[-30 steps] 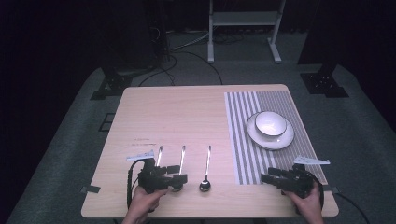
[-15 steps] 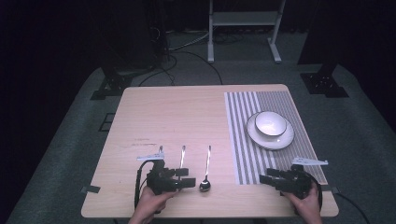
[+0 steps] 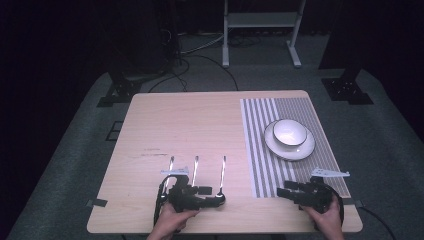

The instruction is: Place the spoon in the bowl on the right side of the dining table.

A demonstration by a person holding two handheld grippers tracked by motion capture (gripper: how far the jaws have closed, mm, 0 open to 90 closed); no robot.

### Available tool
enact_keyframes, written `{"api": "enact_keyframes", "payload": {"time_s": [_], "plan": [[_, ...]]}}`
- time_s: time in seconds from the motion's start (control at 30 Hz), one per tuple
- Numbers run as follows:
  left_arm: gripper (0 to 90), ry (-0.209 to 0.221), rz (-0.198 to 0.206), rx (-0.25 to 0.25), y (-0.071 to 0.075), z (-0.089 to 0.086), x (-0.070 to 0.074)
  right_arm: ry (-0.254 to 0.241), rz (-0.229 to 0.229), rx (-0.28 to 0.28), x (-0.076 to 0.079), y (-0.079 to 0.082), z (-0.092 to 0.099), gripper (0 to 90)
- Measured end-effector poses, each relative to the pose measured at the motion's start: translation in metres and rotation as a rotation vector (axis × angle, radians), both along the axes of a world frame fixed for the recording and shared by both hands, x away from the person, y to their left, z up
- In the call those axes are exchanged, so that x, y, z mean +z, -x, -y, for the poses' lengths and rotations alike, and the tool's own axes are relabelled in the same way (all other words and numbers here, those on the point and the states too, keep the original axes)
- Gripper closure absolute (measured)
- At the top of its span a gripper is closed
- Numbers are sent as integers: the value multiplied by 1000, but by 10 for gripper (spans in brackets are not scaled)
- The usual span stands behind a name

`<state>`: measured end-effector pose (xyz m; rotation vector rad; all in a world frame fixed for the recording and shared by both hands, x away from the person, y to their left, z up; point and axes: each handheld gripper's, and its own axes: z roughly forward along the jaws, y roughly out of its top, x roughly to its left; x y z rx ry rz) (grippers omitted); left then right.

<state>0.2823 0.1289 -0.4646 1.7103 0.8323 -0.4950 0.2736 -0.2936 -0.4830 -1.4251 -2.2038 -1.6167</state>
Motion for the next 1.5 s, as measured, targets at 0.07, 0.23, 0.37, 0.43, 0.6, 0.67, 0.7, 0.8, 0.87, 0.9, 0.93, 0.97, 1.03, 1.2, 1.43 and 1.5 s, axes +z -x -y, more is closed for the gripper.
{"api": "enact_keyframes", "payload": {"time_s": [0.07,0.23,0.37,0.43,0.6,0.67,0.7,0.8,0.87,0.9,0.93,0.97,1.03,1.2,1.43,1.5], "plan": [[67,-6,-5,-8,0,3,-3,1,-4,-1,0,0,0,309],[67,-17,-13,-35,2,12,-7,1,1,-1,0,0,0,309],[68,-30,-26,-48,3,17,-11,0,1,-4,1,1,1,309],[67,-38,-34,-53,4,19,-13,0,2,-3,1,0,1,309],[67,-78,-52,-58,5,23,-18,1,2,-3,0,0,0,309],[68,-117,-49,-57,5,24,-21,1,1,-3,1,0,-1,309],[68,-117,-49,-57,5,24,-21,1,1,-3,1,0,-1,309],[69,-139,-54,-48,6,26,-23,-1,1,-4,1,-1,-1,309],[69,-143,-48,-50,6,26,-23,0,-1,-2,1,-1,-2,309],[69,-140,-47,-47,7,26,-23,1,-2,-1,1,-2,-2,309],[70,-138,-48,-42,7,26,-22,1,-5,-1,1,-2,-2,308],[70,-141,-45,-44,7,26,-22,0,-4,-1,1,-2,-3,308],[70,-146,-43,-43,7,26,-23,-4,-4,3,2,-3,-4,308],[71,-143,-43,-41,7,25,-22,-7,-7,15,8,-8,-7,308],[71,-142,-41,-39,7,25,-23,9,-7,63,17,-17,-20,308],[71,-141,-43,-38,7,25,-23,13,-8,74,19,-21,-25,308]]}}
